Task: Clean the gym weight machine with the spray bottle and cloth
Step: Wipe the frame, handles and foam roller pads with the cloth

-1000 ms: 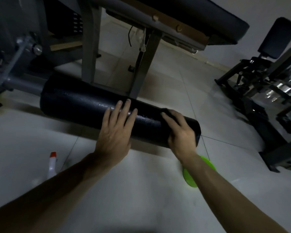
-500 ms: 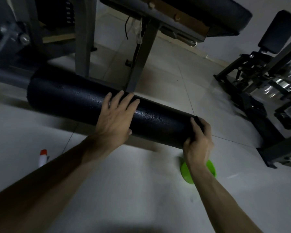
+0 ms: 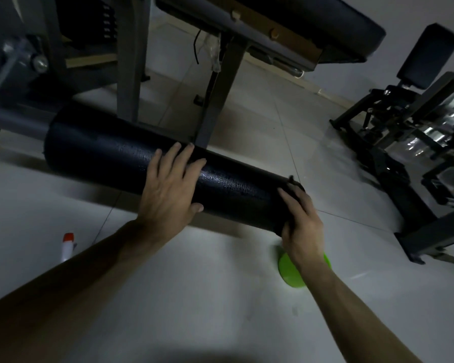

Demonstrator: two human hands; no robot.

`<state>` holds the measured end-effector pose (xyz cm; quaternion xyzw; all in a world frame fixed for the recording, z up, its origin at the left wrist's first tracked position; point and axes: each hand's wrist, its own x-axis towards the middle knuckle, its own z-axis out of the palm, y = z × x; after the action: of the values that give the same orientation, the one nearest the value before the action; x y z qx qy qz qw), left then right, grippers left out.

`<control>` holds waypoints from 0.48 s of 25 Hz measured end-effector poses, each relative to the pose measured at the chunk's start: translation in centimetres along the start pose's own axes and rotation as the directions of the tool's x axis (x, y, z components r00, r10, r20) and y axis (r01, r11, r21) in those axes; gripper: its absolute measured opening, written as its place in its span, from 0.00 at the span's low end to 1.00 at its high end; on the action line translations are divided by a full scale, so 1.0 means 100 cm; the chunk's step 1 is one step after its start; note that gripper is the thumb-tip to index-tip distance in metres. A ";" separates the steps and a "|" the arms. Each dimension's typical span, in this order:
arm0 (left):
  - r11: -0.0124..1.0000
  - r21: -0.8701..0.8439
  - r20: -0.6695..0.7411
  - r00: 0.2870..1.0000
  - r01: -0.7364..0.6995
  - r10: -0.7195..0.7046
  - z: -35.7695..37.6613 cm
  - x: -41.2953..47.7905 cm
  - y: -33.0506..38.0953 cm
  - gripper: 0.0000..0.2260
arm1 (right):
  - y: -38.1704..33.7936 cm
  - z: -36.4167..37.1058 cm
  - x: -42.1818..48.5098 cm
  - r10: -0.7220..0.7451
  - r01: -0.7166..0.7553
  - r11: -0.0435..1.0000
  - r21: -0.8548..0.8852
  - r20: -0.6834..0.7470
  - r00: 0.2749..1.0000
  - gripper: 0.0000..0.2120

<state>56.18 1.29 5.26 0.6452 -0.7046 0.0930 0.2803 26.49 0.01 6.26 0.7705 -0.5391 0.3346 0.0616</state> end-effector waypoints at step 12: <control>0.860 -0.197 -0.114 0.860 0.471 -0.498 -0.041 -0.029 -0.104 0.62 | -0.230 0.111 0.072 -0.415 0.390 0.904 0.174 0.147 0.898 0.27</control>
<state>67.30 4.22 4.80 0.7672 -0.4994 0.0133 0.4022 52.94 -1.30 8.04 0.8949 -0.3462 0.2803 0.0262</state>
